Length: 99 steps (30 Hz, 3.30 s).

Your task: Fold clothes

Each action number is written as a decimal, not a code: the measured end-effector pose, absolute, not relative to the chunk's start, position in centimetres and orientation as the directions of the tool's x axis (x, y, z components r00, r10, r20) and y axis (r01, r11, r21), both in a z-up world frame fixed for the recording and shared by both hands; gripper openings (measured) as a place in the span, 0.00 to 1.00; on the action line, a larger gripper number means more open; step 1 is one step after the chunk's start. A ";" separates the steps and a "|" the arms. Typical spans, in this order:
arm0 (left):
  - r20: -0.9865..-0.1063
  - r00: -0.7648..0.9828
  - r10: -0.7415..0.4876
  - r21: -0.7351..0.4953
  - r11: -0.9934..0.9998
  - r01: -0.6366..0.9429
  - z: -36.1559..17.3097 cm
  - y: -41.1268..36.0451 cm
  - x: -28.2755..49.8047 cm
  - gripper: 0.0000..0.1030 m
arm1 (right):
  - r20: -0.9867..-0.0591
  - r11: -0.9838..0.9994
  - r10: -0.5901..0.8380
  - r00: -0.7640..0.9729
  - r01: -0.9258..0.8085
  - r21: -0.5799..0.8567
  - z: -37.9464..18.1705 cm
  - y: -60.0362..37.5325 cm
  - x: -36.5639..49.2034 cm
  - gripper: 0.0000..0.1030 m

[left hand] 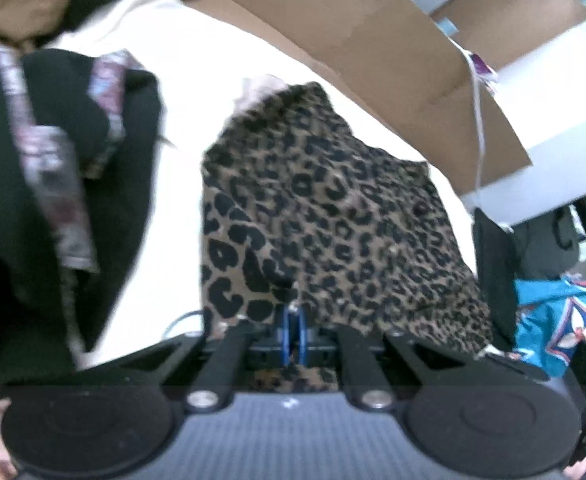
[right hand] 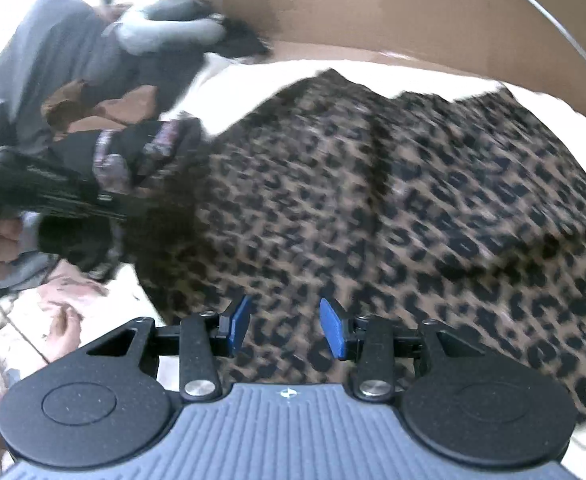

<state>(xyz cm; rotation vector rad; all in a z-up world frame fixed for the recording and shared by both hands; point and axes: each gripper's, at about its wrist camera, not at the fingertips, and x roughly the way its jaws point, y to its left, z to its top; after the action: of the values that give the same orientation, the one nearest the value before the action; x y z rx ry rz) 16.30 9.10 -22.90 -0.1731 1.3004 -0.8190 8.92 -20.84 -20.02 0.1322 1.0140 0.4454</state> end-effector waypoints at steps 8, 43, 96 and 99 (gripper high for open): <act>-0.761 -0.035 -0.648 -0.579 0.655 0.486 -22.7 6.3 14.9 0.05 | -0.737 0.855 0.500 0.454 -0.391 0.339 -19.5 -16.7 10.2 0.45; -0.743 -0.115 -0.660 -0.622 0.616 0.483 -23.6 3.9 13.8 0.06 | -0.726 0.863 0.502 0.470 -0.332 0.381 -22.2 -13.1 11.9 0.43; -0.858 -0.063 -0.510 -0.463 0.714 0.525 -27.1 7.5 14.7 0.33 | -0.738 0.882 0.389 0.551 0.010 0.472 -24.8 -26.2 11.2 0.04; -0.864 -0.059 -0.500 -0.450 0.714 0.537 -27.3 7.4 14.8 0.35 | -0.749 0.865 0.408 0.522 0.040 0.499 -25.8 -26.0 11.7 0.06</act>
<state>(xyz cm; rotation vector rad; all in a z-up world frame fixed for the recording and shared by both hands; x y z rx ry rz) 14.75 7.39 -27.28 0.0328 1.3927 -0.8467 11.66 -26.02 -25.83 0.4970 1.0069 0.2316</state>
